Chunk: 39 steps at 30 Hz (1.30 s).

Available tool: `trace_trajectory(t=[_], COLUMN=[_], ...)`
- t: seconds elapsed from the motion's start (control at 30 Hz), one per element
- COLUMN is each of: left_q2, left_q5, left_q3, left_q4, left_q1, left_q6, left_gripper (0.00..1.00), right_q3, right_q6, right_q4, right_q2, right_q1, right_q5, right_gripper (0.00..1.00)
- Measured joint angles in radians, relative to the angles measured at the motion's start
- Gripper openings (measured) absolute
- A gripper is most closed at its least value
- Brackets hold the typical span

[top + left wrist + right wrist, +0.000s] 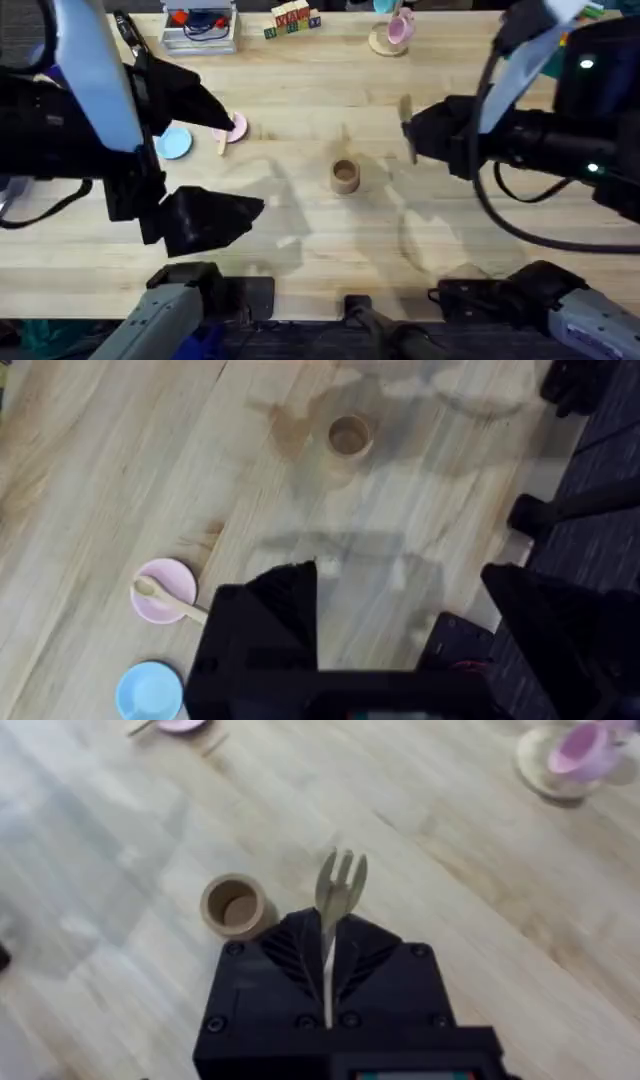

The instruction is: Pick up a utensil and set it on the pink plate, then put the other utensil in the container.

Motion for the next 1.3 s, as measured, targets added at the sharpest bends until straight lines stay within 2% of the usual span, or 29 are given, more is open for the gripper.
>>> trace_trajectory(t=[0.17, 0.3, 0.53, 0.67, 0.83, 1.3], left_q2=[0.000, 0.000, 0.000, 0.000, 0.000, 0.000], left_q5=[0.000, 0.000, 0.000, 0.000, 0.000, 0.000], left_q3=[0.000, 0.000, 0.000, 0.000, 0.000, 0.000], left_q4=[0.000, 0.000, 0.000, 0.000, 0.000, 0.000], left_q1=[0.000, 0.000, 0.000, 0.000, 0.000, 0.000], left_q6=[0.000, 0.000, 0.000, 0.000, 0.000, 0.000], left_gripper=[0.993, 0.993, 0.993, 0.993, 0.993, 0.993], right_q3=[-0.003, -0.004, -0.004, -0.004, -0.004, -0.004], right_q6=[-0.084, -0.131, -0.254, -0.345, -0.460, -0.792], right_q4=[0.020, 0.065, 0.118, 0.120, 0.122, 0.123], right_q2=[0.062, 0.105, 0.166, 0.219, 0.300, 0.468], right_q1=[-0.014, -0.083, -0.271, -0.332, -0.342, -0.342], right_q5=[-0.087, -0.200, -0.547, -0.725, -0.897, -1.203], right_gripper=[0.033, 0.033, 0.033, 0.033, 0.032, 0.032])
